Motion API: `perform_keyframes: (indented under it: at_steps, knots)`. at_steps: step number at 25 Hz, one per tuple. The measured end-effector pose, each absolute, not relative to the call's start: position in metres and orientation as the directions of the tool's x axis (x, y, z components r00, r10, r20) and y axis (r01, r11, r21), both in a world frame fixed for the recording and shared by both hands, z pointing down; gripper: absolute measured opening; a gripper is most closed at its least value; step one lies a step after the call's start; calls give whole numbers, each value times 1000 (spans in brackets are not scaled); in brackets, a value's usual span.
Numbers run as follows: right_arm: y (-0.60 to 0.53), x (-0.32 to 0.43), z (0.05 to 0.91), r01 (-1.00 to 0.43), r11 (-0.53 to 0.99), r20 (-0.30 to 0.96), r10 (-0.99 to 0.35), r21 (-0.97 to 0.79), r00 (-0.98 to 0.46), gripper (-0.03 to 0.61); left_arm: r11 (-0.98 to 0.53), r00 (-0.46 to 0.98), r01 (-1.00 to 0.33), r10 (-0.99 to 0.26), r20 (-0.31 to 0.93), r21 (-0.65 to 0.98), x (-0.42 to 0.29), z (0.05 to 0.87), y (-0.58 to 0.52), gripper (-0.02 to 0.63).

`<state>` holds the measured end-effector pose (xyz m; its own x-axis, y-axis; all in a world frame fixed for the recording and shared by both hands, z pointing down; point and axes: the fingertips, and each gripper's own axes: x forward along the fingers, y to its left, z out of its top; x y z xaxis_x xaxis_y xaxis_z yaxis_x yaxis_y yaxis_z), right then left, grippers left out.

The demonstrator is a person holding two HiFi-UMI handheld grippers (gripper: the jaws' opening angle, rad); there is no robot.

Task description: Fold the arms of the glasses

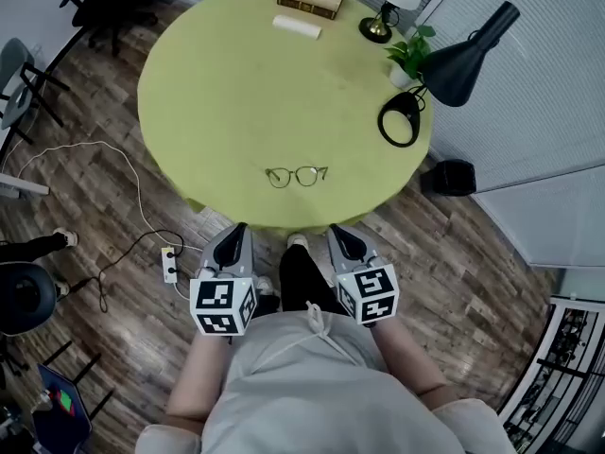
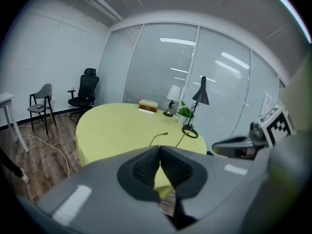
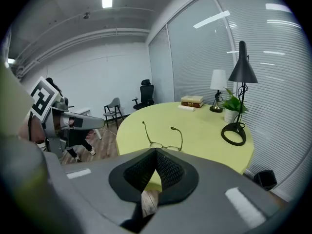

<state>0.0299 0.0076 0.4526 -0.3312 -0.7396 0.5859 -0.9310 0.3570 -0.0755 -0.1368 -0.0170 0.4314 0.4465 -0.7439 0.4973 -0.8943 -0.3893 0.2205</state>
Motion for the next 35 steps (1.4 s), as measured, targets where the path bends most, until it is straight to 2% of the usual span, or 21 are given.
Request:
perform_keyframes:
  at_steps: [10,17,19,22,26,30,35]
  knots:
    - [-81,70,514,-882,458,689,-603,-114,-402,0,-290,374,-927,-713,593,237,-103,490,-92,6]
    - [-117,83,552,-816,576,767,-498,-58,-405,5,-241,328,-945,-705,628,223,-105,519,-117,6]
    - [-125,82,560,-786,616,779,-469,-48,-416,88,-226,314,-950,-705,637,217,-108,525,-123,6]
    - [-138,79,565,-741,671,775,-467,-2,-425,91,-206,296,-955,-700,650,213,-111,535,-130,6]
    - [-148,71,570,-665,745,781,-447,54,-436,137,-184,281,-959,-693,664,214,-114,544,-137,6]
    - [-155,64,569,-587,804,793,-417,94,-445,135,-196,292,-956,-687,666,217,-112,547,-140,6]
    - [-157,55,567,-437,883,820,-372,169,-435,104,-188,291,-956,-690,663,224,-116,546,-146,6]
